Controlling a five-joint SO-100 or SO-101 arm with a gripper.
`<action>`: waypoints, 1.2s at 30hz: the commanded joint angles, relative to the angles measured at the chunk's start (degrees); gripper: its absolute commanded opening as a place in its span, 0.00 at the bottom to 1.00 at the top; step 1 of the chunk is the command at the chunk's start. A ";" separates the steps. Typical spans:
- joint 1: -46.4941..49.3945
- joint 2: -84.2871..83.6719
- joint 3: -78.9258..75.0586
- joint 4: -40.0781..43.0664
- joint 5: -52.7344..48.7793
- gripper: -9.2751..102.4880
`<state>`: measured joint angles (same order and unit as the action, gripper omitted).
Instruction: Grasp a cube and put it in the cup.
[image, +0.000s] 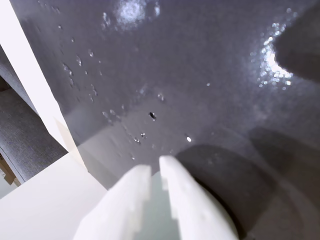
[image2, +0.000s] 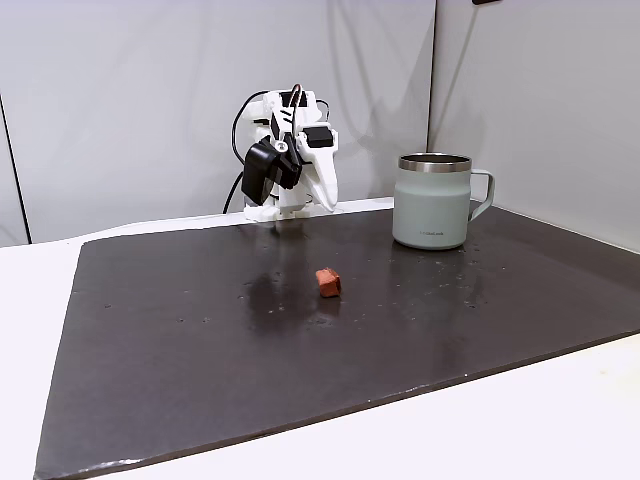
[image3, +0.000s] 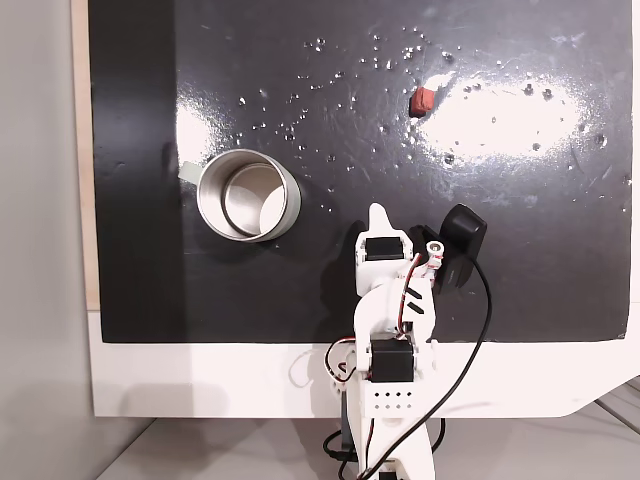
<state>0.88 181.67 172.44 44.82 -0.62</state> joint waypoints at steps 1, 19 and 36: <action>-0.70 0.35 -0.26 -2.20 0.26 0.08; -1.58 0.35 -0.26 -2.29 -0.97 0.08; 0.35 -7.03 -13.45 0.88 -2.37 0.08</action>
<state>0.62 177.89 166.11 45.70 -2.37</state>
